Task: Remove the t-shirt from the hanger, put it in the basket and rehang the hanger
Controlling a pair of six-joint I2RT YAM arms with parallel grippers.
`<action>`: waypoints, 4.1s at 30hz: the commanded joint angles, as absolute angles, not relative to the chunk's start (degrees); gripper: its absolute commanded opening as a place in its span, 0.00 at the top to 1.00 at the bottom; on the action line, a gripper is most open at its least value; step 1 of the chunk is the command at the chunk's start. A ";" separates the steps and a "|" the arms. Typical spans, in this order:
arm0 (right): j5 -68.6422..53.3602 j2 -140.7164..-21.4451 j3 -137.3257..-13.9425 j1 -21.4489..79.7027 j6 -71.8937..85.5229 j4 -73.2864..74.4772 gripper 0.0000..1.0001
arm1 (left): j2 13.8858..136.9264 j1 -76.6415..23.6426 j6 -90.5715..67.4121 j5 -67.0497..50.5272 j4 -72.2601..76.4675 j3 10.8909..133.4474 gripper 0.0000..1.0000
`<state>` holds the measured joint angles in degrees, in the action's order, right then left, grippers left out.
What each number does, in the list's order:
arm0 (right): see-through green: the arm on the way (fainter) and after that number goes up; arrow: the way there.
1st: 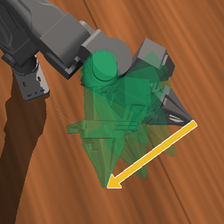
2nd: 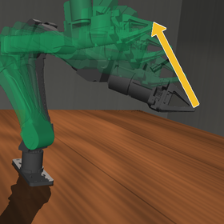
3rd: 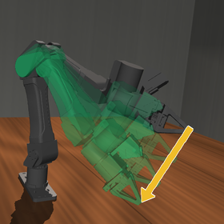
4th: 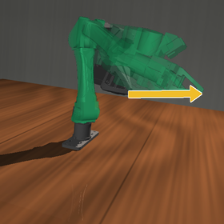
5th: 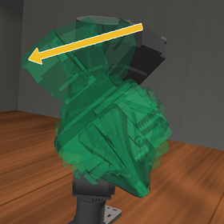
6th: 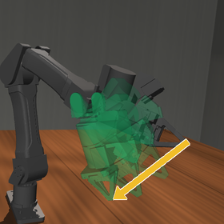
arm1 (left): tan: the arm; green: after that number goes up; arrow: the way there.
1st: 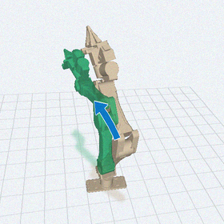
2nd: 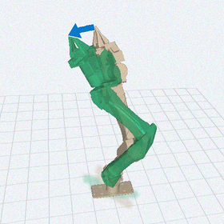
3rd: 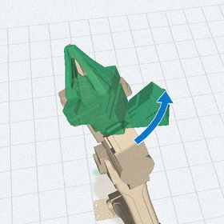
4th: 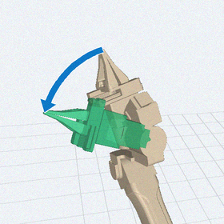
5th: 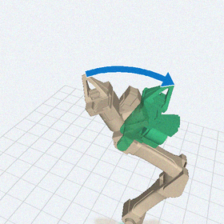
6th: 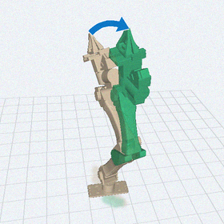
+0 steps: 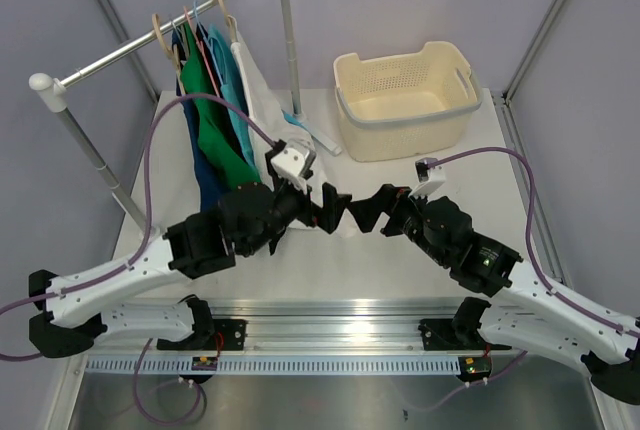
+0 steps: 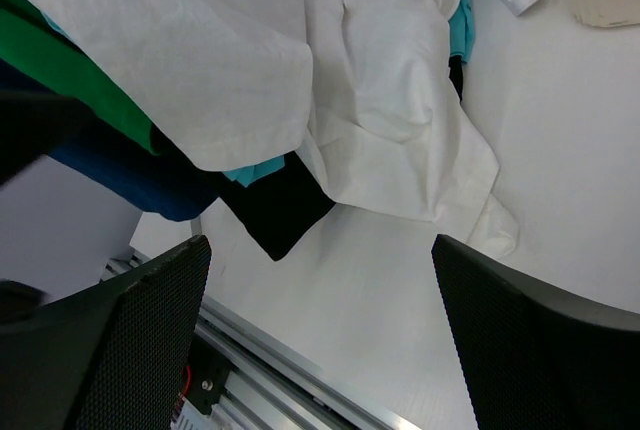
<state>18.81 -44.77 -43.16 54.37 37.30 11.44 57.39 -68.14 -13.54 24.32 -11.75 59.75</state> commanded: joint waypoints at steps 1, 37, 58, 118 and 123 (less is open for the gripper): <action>16.62 -43.86 -44.03 54.84 37.88 8.62 0.00 | 60.55 -68.29 -13.37 31.96 -24.93 76.52 0.02; 13.01 -46.58 -44.82 54.76 40.08 9.67 0.01 | 77.52 -45.62 -3.86 58.55 -26.28 93.09 0.19; 10.90 -47.72 -45.35 54.76 40.34 9.67 0.01 | 83.85 -44.12 4.65 56.16 -26.19 102.39 1.00; 23.80 -42.18 -50.98 54.84 14.86 1.76 0.28 | 51.42 -74.09 -17.67 9.41 -26.90 66.09 1.00; 27.59 -43.77 -50.28 54.84 12.31 0.53 0.37 | 52.82 -74.62 -17.40 7.91 -26.54 66.27 1.00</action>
<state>22.09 -43.79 -50.61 54.39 15.16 2.79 52.95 -73.52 -16.53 12.62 -33.71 65.25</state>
